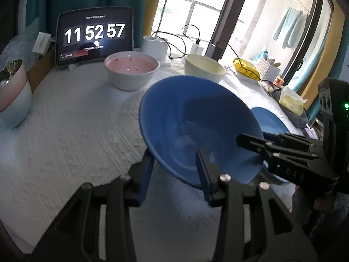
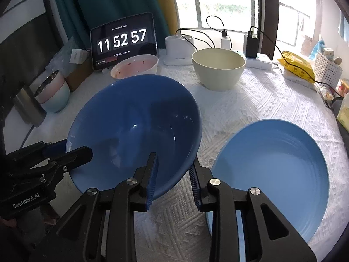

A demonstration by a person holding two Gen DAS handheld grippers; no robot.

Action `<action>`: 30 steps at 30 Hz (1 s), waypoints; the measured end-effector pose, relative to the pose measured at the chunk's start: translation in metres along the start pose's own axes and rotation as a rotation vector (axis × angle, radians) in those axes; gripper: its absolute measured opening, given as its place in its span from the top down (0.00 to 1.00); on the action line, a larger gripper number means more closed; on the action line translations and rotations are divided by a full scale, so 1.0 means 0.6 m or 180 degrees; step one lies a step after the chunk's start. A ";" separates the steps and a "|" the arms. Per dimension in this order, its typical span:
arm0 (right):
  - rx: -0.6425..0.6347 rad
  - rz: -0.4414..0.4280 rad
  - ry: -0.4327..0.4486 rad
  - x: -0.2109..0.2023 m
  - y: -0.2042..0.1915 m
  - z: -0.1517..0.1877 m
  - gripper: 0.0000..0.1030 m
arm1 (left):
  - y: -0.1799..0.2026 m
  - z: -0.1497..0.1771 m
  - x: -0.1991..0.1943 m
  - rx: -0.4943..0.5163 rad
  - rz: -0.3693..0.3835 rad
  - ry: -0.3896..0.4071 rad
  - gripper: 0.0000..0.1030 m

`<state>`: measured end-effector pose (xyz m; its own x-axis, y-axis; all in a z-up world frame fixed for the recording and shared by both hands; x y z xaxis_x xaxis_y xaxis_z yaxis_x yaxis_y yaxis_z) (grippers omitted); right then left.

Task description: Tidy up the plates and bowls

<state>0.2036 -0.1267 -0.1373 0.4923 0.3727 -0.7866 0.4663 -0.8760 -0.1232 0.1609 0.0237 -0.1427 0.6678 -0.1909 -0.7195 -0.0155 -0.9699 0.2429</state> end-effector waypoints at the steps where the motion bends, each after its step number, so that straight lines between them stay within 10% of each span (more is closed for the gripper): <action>1: 0.0001 -0.0008 -0.0015 0.001 -0.001 -0.002 0.70 | -0.003 -0.001 -0.003 0.0007 -0.0026 0.0003 0.60; 30: -0.0347 0.0033 0.0240 0.017 -0.030 -0.193 0.62 | -0.121 -0.189 0.001 -0.0194 -0.0228 0.0497 0.56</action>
Point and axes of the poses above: each gripper's, at about its wrist camera, not at the fingertips, and x roughly the way its jaws point, y to its right, z to its underside, the point moved 4 cm from there along x, roughly the way its jaws point
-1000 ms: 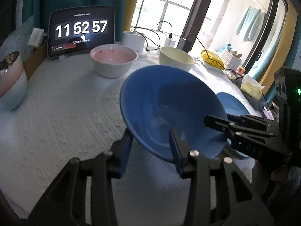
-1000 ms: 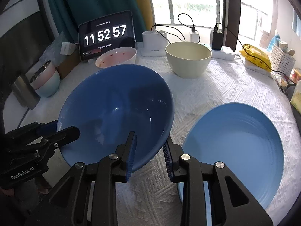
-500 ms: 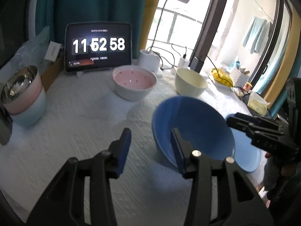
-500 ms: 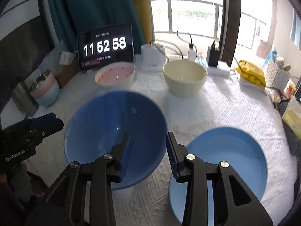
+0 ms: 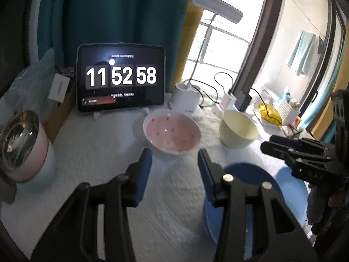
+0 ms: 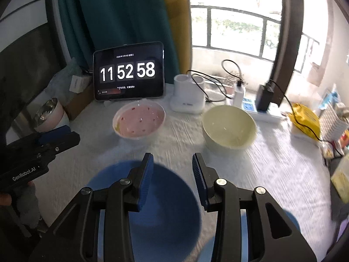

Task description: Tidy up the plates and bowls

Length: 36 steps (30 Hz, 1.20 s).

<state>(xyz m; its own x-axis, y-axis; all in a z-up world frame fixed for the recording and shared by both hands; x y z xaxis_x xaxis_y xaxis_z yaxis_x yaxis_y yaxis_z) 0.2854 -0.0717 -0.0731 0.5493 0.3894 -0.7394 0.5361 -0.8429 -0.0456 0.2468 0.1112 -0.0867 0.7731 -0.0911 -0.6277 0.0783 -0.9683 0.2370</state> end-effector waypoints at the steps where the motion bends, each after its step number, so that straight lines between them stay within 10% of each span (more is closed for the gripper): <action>1: 0.0001 -0.0038 -0.0031 0.010 -0.001 -0.009 0.62 | -0.003 -0.004 0.009 -0.0017 0.0003 -0.0011 0.56; 22: 0.0309 -0.0540 -0.1450 0.299 0.019 -0.085 0.62 | -0.072 0.000 0.206 -0.0306 -0.0090 -0.0631 0.57; 36: 0.0212 -0.0607 -0.1407 0.326 0.001 -0.077 0.86 | -0.055 -0.002 0.215 -0.0157 -0.0111 -0.0620 0.70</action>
Point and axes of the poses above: each gripper's, at about its wrist camera, not at the fingertips, and x roughly the way its jaws point, y to its right, z to its underside, the point moved 4 cm from there along x, roughly the way its jaws point
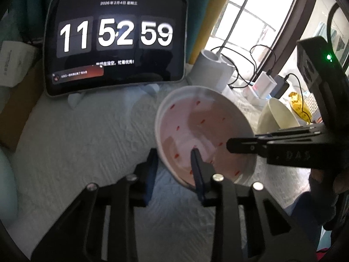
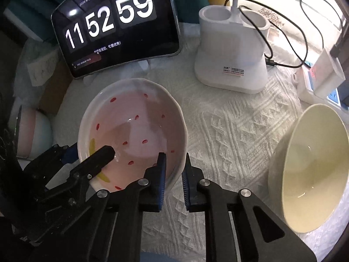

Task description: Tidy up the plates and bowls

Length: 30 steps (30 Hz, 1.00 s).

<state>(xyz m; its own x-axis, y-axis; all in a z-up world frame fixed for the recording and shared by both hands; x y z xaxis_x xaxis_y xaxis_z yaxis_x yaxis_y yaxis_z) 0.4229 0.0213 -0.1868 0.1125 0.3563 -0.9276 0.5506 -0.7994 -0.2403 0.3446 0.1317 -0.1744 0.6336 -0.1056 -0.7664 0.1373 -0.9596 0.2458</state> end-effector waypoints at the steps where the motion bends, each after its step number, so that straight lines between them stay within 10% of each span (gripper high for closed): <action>1: -0.0005 0.0002 0.0028 -0.004 0.000 0.001 0.87 | 0.004 0.000 -0.008 0.0018 -0.0003 0.0028 0.70; 30: -0.0103 0.0038 0.0840 -0.251 -0.022 0.151 0.88 | 0.145 0.055 -0.224 0.0385 0.0050 0.0577 0.70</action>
Point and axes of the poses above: each gripper's, at about its wrist camera, not at the fingertips, and x roughly the way its jaws point, y to its right, z to its underside, the point moved 4 cm from there along x, roughly the way its jaws point
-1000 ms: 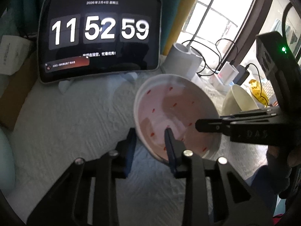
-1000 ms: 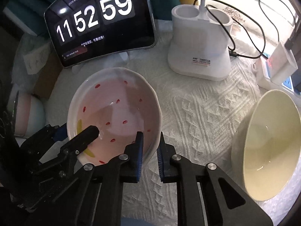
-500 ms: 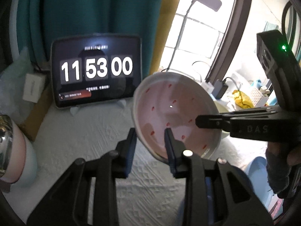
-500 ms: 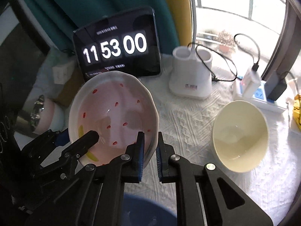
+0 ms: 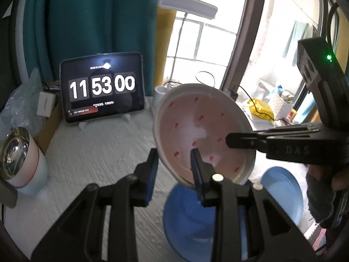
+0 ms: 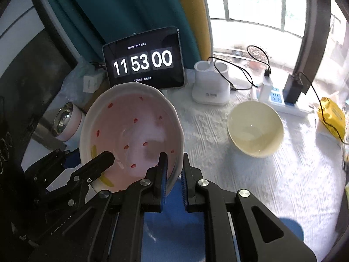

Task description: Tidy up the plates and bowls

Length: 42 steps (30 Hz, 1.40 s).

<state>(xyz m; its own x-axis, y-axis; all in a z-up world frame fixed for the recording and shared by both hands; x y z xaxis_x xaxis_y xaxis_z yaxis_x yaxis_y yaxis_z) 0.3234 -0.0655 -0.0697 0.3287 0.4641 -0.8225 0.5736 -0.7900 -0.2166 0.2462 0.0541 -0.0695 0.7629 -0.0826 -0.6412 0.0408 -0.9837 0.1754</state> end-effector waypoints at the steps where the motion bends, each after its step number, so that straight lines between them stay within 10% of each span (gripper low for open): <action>1: 0.0013 -0.0002 -0.0001 -0.004 0.001 0.007 0.88 | 0.006 0.006 -0.003 0.0015 0.0005 -0.0015 0.70; 42: -0.0146 0.0024 -0.0312 0.038 0.019 0.188 0.82 | 0.069 0.148 0.041 0.0219 -0.0330 -0.0825 0.68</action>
<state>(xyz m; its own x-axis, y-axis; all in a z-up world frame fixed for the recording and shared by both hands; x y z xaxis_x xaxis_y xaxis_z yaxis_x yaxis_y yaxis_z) 0.2530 -0.1094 -0.1501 0.2595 0.4150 -0.8720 0.6058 -0.7732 -0.1877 0.2095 -0.0030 -0.1442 0.5662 -0.0104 -0.8242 0.0594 -0.9968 0.0534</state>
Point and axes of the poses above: each gripper's, at about its wrist camera, not at the fingertips, and x roughly the way its jaws point, y to its right, z to its underside, the point moved 4 cm from there along x, roughly the way its jaws point
